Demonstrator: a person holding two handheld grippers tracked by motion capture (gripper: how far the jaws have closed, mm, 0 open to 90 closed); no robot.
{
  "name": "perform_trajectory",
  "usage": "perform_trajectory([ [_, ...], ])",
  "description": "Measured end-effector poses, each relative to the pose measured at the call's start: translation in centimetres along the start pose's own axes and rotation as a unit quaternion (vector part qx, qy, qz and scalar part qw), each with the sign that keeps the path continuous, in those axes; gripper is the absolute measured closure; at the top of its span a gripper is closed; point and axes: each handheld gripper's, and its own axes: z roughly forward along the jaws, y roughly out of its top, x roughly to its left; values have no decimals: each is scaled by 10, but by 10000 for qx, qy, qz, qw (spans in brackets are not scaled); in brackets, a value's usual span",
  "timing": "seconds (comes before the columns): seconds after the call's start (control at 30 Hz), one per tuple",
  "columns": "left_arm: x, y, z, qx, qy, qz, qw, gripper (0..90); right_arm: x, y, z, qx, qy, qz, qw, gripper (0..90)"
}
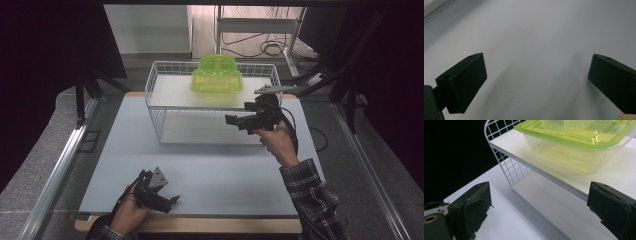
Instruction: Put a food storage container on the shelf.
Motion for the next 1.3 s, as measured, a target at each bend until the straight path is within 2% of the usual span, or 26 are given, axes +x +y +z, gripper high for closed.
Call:
perform_trajectory([
  [0.27,1,0,-1,-18,-1,-22,10000,17,-2,-13,-4,71,-37,-58,10000,42],
  [0.53,4,0,-4,-122,-99,-175,9997,19,-2,-28,-5,153,-57,-174,9997,28],
  [1.03,7,0,-7,-284,-252,-418,9984,20,7,-57,-1,291,-264,-554,9977,26],
  [1.3,6,0,-6,-266,-200,-376,9987,21,5,-75,-1,143,-286,-413,9986,11],
])
